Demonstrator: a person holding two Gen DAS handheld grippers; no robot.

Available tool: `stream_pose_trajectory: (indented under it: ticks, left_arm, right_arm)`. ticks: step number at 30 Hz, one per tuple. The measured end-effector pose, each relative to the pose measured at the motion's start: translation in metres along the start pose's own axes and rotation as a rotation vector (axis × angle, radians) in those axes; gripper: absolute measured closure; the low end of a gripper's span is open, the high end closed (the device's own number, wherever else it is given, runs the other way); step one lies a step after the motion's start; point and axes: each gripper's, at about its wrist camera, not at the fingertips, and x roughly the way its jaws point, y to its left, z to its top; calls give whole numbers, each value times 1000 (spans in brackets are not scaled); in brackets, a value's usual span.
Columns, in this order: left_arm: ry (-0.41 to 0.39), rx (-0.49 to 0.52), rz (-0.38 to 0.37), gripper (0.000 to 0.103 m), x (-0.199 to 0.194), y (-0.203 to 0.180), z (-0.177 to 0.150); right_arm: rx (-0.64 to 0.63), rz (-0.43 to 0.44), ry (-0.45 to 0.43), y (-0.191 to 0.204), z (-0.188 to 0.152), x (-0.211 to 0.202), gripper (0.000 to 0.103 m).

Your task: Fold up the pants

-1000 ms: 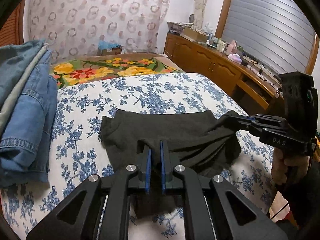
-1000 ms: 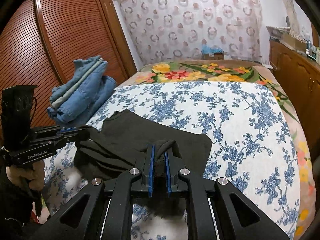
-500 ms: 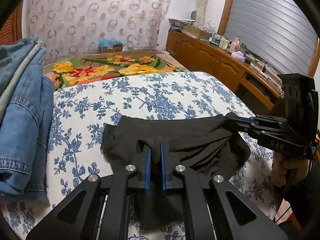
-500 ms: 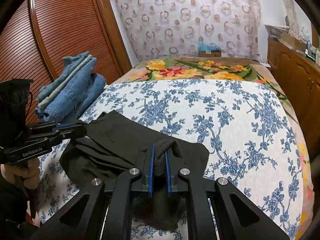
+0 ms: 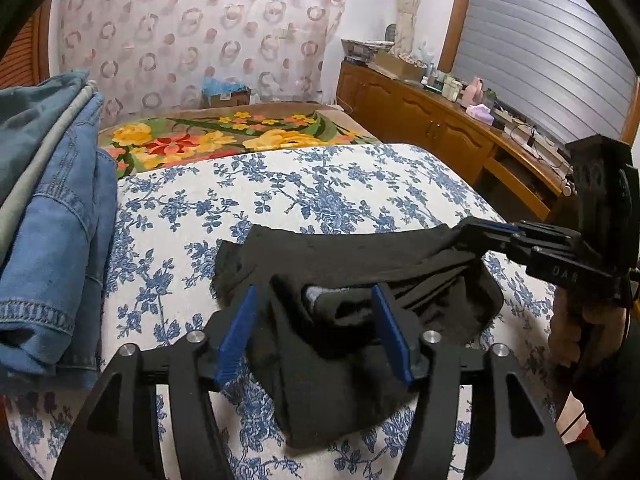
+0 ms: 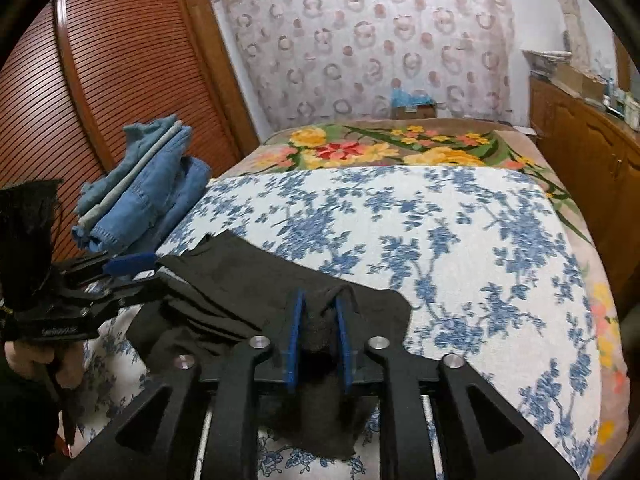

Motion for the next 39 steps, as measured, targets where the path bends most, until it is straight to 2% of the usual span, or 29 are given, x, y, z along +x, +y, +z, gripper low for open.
stream_pose_trajectory:
  ticks: [7,11,20,29,32,34,36,38,39]
  left_arm:
    - [3,-21,13,41,-12,3,-15]
    - [10,-22,3,41,-17,2,-28]
    - [29,-16,0,41,-26,-4,-54]
    - [47,-5,68,42,-23,-4,-62]
    - [57,-6,68,52,-19,-2,-62]
    - [61,-7,51,64,-16,-2,-63]
    - [71,-10,46,67,-11,0,-63]
    - [73,-10,27,78,-9,-1,-63]
    - [67,-12,22,84,-10,-2,-62]
  right_arm:
    - [7,-33,-21,-2,-11,-23,73]
    - [-7,-59,4,0,-25,-34,73]
    - [-25,-50,86,4,-48,-42,73]
    - [-36,-48,141,7,-50,-32,73]
    - [-48,-59,153,10,-49,-25,73]
    - [-48,-67,163,10,-50,-20,73]
    - [-63,-85,157,12,-49,-16,73]
    - [-77,-99,152,14,-48,-14,73]
    - [-77,-97,146,15,-48,-14,83]
